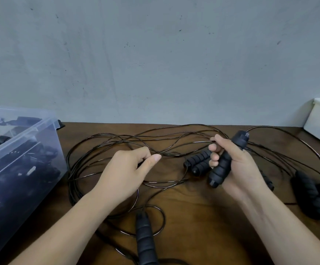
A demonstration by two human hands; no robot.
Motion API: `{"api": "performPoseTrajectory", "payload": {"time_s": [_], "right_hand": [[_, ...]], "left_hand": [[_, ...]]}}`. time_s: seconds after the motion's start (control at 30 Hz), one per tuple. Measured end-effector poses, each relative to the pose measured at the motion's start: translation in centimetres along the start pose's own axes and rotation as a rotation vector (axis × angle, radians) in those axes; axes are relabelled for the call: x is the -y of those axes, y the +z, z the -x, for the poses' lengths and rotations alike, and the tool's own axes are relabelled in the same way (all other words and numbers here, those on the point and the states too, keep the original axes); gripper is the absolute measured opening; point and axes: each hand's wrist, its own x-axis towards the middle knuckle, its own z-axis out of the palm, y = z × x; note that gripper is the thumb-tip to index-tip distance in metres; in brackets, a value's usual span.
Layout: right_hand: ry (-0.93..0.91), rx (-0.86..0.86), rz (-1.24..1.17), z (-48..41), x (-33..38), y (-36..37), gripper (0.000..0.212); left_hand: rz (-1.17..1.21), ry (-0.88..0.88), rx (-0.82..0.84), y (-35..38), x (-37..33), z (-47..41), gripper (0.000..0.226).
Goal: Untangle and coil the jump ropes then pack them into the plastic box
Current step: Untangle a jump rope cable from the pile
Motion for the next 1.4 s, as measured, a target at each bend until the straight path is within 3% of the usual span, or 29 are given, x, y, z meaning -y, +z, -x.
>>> {"api": "performPoseTrajectory", "payload": {"time_s": [0.2,0.4,0.67,0.83,0.9,1.0,1.17,1.4], "right_hand": [[0.022,0.111,0.253,2.2,-3.1,2.2,0.035],[-0.027,0.180,0.454,3.3,-4.3,2.7,0.016],[-0.064,-0.031,0.205,1.9,-1.4,1.9,0.026],[-0.045,-0.003,0.165,1.7,-1.0,1.8,0.029],[-0.031,0.043,0.153,1.8,-1.4,2.0,0.018],[-0.011,0.123,0.237,2.2,-2.6,2.2,0.030],[-0.010,0.265,0.495,3.2,-4.4,2.8,0.021],[-0.080,0.065,0.377,2.5,-3.1,2.5,0.021]], "left_hand": [[-0.021,0.082,0.045,1.3,-1.4,1.1,0.046],[-0.040,0.120,0.063,1.5,-1.6,1.2,0.040],[-0.037,0.097,0.071,1.2,-1.7,1.2,0.036],[-0.039,0.090,0.057,0.6,-1.7,1.0,0.036],[-0.027,0.101,0.056,0.6,-1.7,1.0,0.036],[-0.035,0.135,0.077,1.0,-2.0,1.3,0.036],[-0.048,0.160,0.107,1.5,-2.0,1.6,0.028],[-0.076,0.148,0.116,1.5,-1.8,1.4,0.029]]}}
